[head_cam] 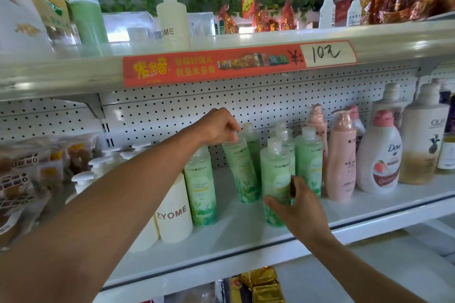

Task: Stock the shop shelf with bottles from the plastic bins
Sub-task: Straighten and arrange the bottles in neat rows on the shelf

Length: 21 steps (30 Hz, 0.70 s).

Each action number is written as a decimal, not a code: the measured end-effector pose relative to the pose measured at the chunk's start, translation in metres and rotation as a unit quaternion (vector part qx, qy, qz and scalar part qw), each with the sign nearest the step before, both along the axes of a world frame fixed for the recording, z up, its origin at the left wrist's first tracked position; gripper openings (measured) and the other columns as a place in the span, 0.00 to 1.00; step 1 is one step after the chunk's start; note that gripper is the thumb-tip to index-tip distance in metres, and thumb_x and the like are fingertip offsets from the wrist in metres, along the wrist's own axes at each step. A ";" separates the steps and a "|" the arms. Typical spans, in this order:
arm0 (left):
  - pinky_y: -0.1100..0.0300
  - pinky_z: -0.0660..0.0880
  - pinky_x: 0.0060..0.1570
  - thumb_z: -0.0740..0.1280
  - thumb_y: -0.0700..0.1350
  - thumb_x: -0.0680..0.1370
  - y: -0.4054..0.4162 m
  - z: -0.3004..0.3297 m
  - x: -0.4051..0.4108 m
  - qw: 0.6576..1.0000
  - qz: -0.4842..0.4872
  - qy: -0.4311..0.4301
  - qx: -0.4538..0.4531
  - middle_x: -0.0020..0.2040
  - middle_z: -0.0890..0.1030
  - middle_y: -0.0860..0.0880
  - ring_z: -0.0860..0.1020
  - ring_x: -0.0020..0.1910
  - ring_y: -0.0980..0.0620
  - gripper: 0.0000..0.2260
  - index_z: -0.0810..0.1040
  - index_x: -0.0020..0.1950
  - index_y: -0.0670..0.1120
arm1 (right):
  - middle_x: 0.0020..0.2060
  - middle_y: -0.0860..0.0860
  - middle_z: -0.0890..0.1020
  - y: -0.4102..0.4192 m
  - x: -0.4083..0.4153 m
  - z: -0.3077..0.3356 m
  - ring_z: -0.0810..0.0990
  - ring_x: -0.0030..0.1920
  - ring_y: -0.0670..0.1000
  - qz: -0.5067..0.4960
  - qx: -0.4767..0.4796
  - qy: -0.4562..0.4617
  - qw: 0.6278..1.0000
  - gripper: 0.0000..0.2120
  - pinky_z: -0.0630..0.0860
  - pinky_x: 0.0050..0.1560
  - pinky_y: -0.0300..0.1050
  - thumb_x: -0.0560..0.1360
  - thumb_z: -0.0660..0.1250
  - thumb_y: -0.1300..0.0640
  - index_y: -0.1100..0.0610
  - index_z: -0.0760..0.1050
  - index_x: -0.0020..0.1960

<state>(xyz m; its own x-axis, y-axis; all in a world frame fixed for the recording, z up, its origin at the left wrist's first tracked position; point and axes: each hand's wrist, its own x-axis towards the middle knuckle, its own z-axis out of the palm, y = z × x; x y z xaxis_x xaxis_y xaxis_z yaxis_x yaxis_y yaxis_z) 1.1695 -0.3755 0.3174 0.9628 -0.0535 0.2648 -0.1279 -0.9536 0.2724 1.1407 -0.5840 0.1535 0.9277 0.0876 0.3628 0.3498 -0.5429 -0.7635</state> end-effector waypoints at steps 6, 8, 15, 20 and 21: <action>0.64 0.70 0.48 0.73 0.42 0.75 0.012 0.003 0.010 1.000 0.004 0.009 0.018 0.58 0.81 0.49 0.76 0.47 0.56 0.13 0.81 0.59 0.43 | 0.47 0.44 0.79 0.013 -0.001 0.000 0.78 0.48 0.47 0.015 -0.008 -0.005 1.000 0.23 0.79 0.48 0.49 0.68 0.75 0.43 0.50 0.70 0.56; 0.64 0.69 0.48 0.73 0.42 0.74 0.014 0.004 0.015 0.999 0.005 0.017 0.031 0.58 0.81 0.49 0.76 0.47 0.56 0.14 0.81 0.59 0.43 | 0.47 0.43 0.78 0.015 0.000 -0.001 0.77 0.48 0.47 0.015 -0.008 -0.004 1.000 0.23 0.78 0.48 0.48 0.68 0.75 0.43 0.50 0.69 0.56; 0.63 0.69 0.49 0.72 0.41 0.75 0.026 0.003 0.029 0.999 0.015 0.013 0.031 0.55 0.81 0.48 0.76 0.48 0.55 0.14 0.81 0.60 0.44 | 0.48 0.43 0.78 0.021 0.002 -0.005 0.77 0.49 0.47 0.020 0.008 -0.009 1.000 0.25 0.79 0.50 0.49 0.68 0.75 0.43 0.49 0.69 0.58; 0.62 0.70 0.50 0.71 0.42 0.76 0.032 -0.002 0.033 0.999 0.024 0.000 0.031 0.54 0.79 0.50 0.76 0.50 0.53 0.13 0.81 0.60 0.46 | 0.48 0.42 0.77 0.022 0.002 -0.008 0.77 0.49 0.46 0.020 0.017 -0.006 1.000 0.24 0.79 0.49 0.51 0.68 0.74 0.43 0.47 0.67 0.58; 0.61 0.70 0.51 0.71 0.42 0.76 0.033 -0.002 0.034 0.999 0.027 -0.003 0.034 0.55 0.79 0.49 0.76 0.50 0.53 0.13 0.81 0.60 0.46 | 0.47 0.42 0.77 0.022 0.001 -0.009 0.77 0.49 0.46 0.019 0.015 -0.008 1.000 0.24 0.79 0.49 0.51 0.69 0.74 0.43 0.47 0.66 0.58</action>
